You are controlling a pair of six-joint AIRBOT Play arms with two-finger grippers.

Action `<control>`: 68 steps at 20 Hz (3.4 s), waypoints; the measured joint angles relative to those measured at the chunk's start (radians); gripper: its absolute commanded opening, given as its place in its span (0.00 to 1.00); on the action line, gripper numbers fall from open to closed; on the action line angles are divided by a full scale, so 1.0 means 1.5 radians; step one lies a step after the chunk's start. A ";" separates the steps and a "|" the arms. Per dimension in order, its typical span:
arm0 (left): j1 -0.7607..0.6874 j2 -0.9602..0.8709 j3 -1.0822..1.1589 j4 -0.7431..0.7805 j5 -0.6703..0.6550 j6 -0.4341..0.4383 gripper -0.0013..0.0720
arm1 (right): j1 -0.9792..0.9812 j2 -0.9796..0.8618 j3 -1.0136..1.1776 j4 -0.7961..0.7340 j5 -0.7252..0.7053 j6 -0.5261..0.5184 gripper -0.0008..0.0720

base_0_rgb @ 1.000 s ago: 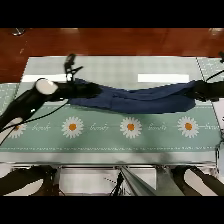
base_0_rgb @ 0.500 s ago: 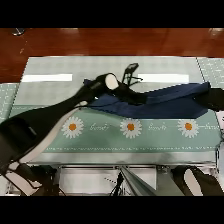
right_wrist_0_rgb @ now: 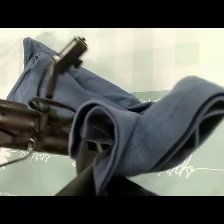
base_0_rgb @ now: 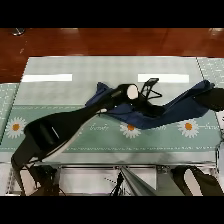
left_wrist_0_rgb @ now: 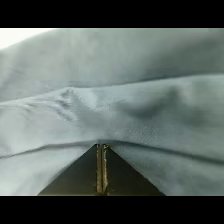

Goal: Fold the shirts.

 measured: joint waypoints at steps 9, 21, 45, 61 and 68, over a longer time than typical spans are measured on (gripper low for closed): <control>0.360 0.312 -0.130 0.152 -0.102 -0.026 0.04 | 0.181 -0.079 0.015 0.025 -0.097 0.024 0.05; 0.697 0.945 -0.610 0.199 -0.093 0.004 0.04 | 0.538 -0.601 0.354 0.051 -0.283 0.042 0.05; 0.714 0.992 -0.694 0.194 -0.055 0.001 0.04 | 0.208 -0.175 -0.138 -0.153 -0.254 0.189 0.86; 0.714 0.992 -0.700 0.194 -0.051 -0.001 0.04 | 0.283 -0.458 -0.237 0.255 -0.400 -0.045 0.75; 0.714 0.992 -0.701 0.194 -0.050 -0.002 0.04 | 0.286 -0.515 -0.162 0.316 -0.349 -0.138 0.05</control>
